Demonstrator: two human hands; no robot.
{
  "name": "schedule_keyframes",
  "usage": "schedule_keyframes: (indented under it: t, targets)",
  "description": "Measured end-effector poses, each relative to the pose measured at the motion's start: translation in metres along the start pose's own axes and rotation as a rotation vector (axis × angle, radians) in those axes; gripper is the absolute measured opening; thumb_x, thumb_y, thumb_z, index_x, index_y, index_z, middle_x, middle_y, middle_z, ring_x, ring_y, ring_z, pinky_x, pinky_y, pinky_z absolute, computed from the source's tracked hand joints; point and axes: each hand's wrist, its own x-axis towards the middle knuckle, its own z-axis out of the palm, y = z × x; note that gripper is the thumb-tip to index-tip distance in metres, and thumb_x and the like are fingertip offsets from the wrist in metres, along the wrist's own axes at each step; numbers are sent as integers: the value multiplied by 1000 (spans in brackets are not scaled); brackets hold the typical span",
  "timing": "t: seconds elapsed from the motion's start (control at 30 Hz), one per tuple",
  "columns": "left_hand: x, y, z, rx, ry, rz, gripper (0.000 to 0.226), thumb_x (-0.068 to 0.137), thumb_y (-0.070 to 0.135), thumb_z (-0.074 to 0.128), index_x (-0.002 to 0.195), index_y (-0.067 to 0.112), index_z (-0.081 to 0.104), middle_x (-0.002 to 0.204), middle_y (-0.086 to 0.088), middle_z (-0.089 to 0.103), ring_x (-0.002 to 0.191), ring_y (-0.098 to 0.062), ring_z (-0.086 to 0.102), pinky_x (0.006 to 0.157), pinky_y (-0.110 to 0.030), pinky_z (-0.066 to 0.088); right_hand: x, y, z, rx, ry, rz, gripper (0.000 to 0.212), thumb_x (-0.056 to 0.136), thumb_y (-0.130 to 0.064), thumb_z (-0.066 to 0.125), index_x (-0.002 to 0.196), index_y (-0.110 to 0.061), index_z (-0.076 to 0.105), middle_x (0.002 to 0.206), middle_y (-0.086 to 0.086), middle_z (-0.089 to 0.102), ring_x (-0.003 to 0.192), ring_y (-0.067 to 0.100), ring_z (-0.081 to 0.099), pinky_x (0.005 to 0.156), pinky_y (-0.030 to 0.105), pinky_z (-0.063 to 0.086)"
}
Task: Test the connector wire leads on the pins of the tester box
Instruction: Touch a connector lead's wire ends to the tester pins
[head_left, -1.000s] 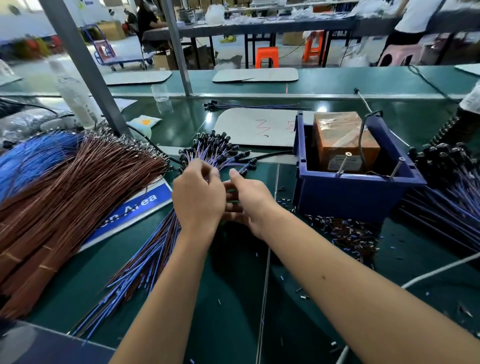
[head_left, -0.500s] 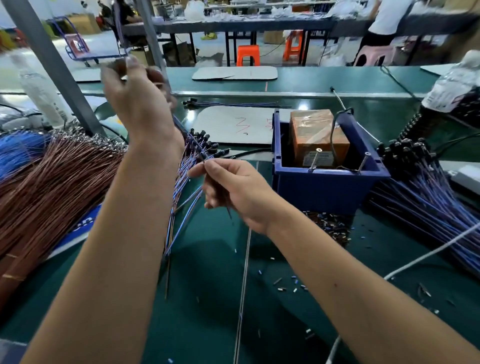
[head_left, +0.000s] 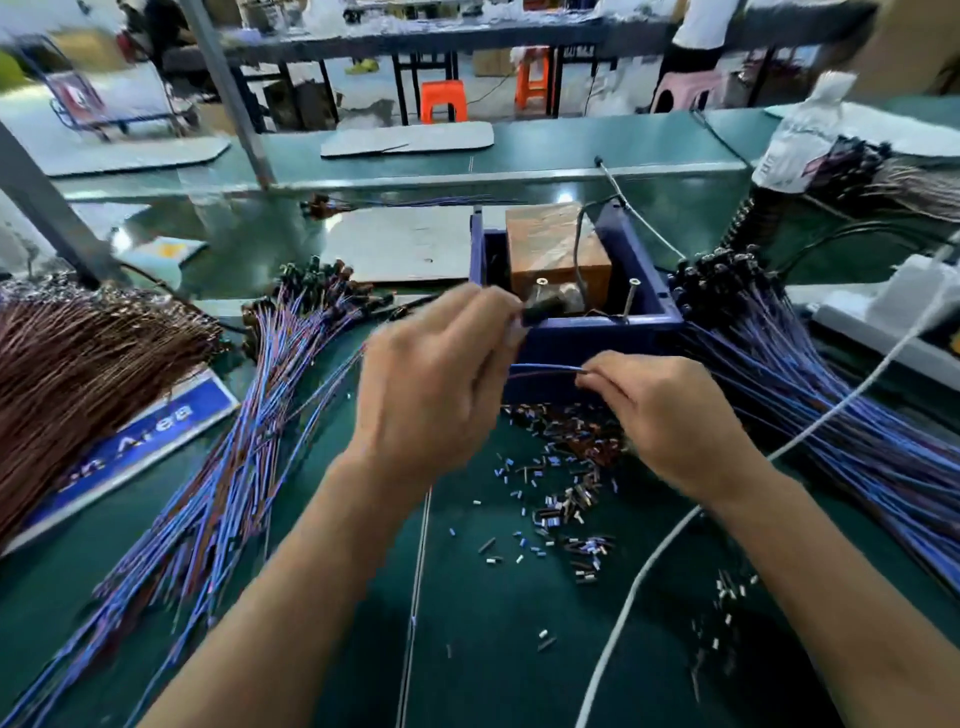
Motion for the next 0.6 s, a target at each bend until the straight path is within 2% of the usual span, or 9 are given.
schedule_keyframes:
  t: [0.07,0.1,0.17,0.27,0.33,0.4,0.5,0.6]
  targets:
    - [-22,28,29,-71,-260,38,31,108,23,44,111,8,70,105,-4,68,86,-30,67,65,-43,54,-4,-1,-1,-28,48,-48,40,111,-29,43,103,-4,74,88,8,75,76,32,72,64,46,57]
    - [-29,30,40,-107,-322,10,32,108,23,44,118,8,70,115,-4,69,95,-33,70,70,-46,57,-6,-2,-1,-19,46,-71,49,113,-33,35,102,-5,73,88,8,74,76,32,71,63,45,56]
    - [-33,27,51,-145,-374,-48,34,107,25,43,128,11,67,122,-3,70,102,-35,71,74,-49,58,-9,-2,0,61,45,-69,45,112,-31,37,102,-5,72,90,8,73,78,32,71,65,46,55]
    - [-36,17,56,-137,-399,-46,34,108,29,43,129,14,66,116,0,72,100,-31,71,74,-48,58,-11,-4,4,184,88,-2,23,105,-21,54,103,-6,71,84,7,73,72,30,69,61,46,54]
    - [-39,5,56,-158,-394,-36,28,106,29,50,120,14,69,109,2,72,93,-28,71,71,-46,56,-12,-6,8,301,45,103,10,102,-17,60,107,-9,65,77,-5,69,66,22,65,60,42,51]
    - [-44,-4,54,-195,-379,-71,21,103,29,59,110,13,71,100,3,72,86,-25,69,70,-43,54,-13,-6,11,426,-17,178,9,100,-10,63,107,-13,57,72,-11,67,64,14,64,60,34,50]
    - [-51,-9,55,-279,-330,-127,4,93,14,73,97,13,74,88,6,71,80,-18,68,70,-39,53,-14,-2,13,572,-44,231,7,95,-8,65,95,-14,62,69,-6,71,63,10,67,60,19,48]
    - [-51,-17,56,-286,-267,-192,19,81,-3,77,90,14,74,82,11,70,75,-8,66,68,-31,52,-15,0,12,715,-16,306,5,96,-11,71,92,-14,73,73,-3,75,56,8,64,56,18,49]
